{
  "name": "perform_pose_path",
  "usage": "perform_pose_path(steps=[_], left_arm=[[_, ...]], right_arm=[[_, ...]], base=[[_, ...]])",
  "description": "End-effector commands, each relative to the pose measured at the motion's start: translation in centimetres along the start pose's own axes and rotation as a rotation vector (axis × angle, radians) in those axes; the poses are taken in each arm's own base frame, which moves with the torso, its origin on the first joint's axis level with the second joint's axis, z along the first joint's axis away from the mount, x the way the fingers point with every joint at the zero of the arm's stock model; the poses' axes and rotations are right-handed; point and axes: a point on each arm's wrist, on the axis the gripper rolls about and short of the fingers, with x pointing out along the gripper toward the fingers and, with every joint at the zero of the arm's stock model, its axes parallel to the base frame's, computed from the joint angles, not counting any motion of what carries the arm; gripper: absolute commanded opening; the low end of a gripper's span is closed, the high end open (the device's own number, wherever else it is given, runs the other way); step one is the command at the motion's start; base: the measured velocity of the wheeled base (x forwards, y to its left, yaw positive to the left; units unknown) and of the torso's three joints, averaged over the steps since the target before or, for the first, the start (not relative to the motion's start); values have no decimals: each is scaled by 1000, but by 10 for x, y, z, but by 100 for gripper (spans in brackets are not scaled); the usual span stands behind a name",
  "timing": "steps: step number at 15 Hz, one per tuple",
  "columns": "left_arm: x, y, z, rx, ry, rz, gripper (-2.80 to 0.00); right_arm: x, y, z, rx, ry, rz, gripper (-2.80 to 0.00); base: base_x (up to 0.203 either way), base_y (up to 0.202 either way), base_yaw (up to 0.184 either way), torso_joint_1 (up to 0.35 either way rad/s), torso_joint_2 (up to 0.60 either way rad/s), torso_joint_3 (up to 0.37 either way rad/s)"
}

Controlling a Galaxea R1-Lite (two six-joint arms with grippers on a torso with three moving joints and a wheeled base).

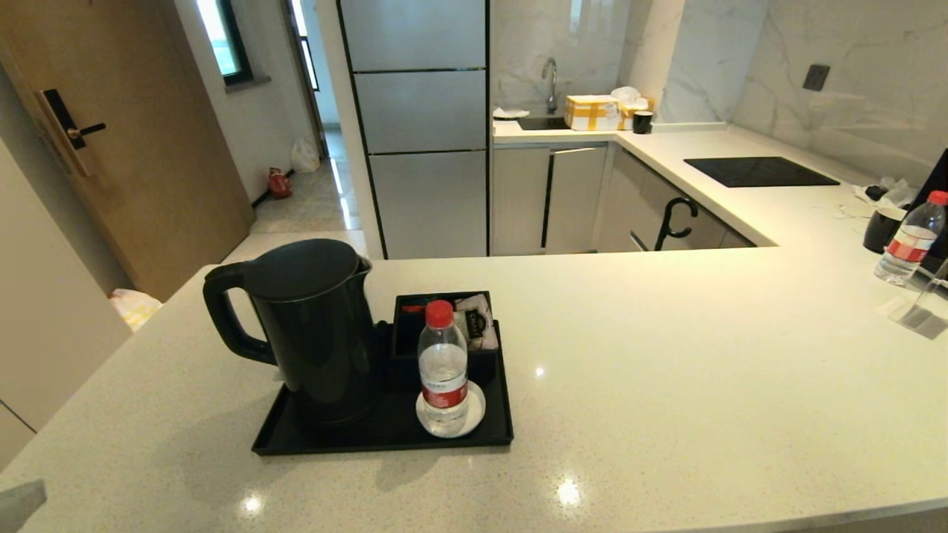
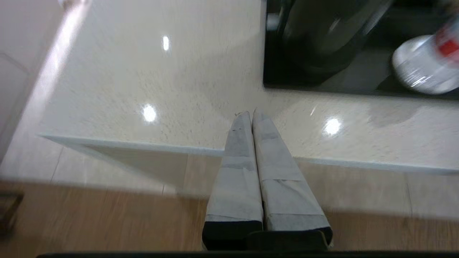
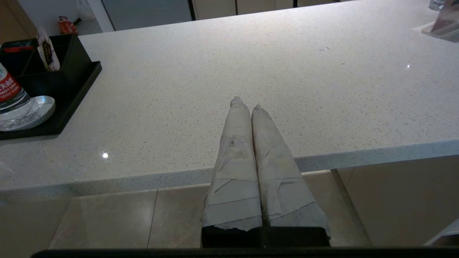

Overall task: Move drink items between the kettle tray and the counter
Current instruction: Pick up the kettle

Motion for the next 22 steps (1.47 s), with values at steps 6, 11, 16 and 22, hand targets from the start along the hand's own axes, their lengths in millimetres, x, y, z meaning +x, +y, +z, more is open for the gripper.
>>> perform_pose_path(steps=[6,11,16,22], left_arm=[[102,-11,18,3,102,6,-280],[145,-17,41,2,55,16,0],[168,-20,49,6,59,31,0],[222,-24,53,-6,-61,116,0]], right_arm=[[0,0,0,0,1,0,-280],[0,0,0,0,1,0,-280],[0,0,0,0,1,0,-280],[0,0,0,0,1,0,-280]], base=[[0,0,0,0,0,0],[0,0,0,0,0,0],[0,0,0,0,0,0],[0,0,0,0,0,0]])
